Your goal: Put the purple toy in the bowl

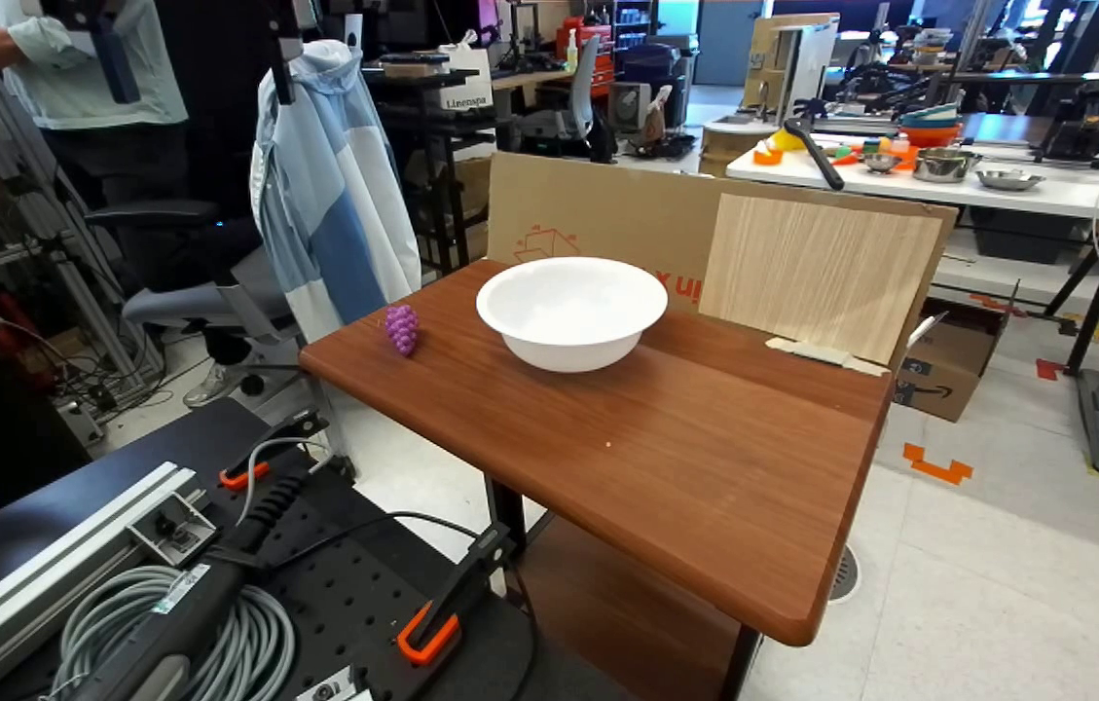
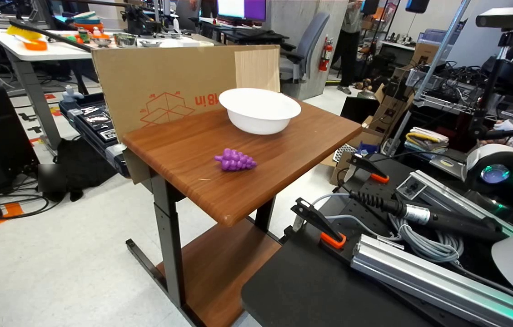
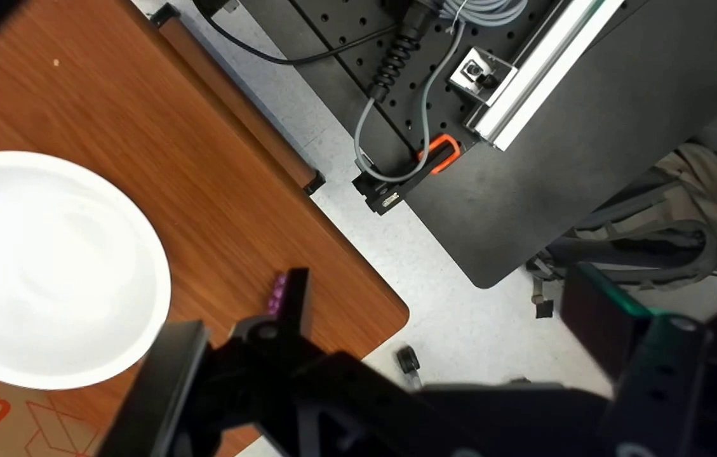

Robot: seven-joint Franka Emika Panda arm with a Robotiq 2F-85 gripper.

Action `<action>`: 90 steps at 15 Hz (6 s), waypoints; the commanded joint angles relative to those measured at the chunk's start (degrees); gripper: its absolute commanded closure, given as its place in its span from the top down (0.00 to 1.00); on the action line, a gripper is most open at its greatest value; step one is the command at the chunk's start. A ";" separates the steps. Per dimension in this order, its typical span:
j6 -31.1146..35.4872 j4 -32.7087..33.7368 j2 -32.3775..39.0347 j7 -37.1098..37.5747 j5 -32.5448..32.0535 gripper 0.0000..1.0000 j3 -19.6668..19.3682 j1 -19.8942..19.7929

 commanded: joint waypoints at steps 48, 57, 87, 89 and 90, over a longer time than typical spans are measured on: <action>-0.12 46.15 70.41 13.78 -9.14 1.00 11.36 -3.81; -0.31 46.18 70.13 16.75 -10.97 0.41 11.70 -3.38; -1.36 57.68 68.06 26.90 -5.64 0.16 3.71 -14.17; -2.63 58.07 68.10 26.47 -4.75 0.67 4.39 -14.47; -2.97 56.98 66.69 25.80 -4.35 0.74 4.91 -14.61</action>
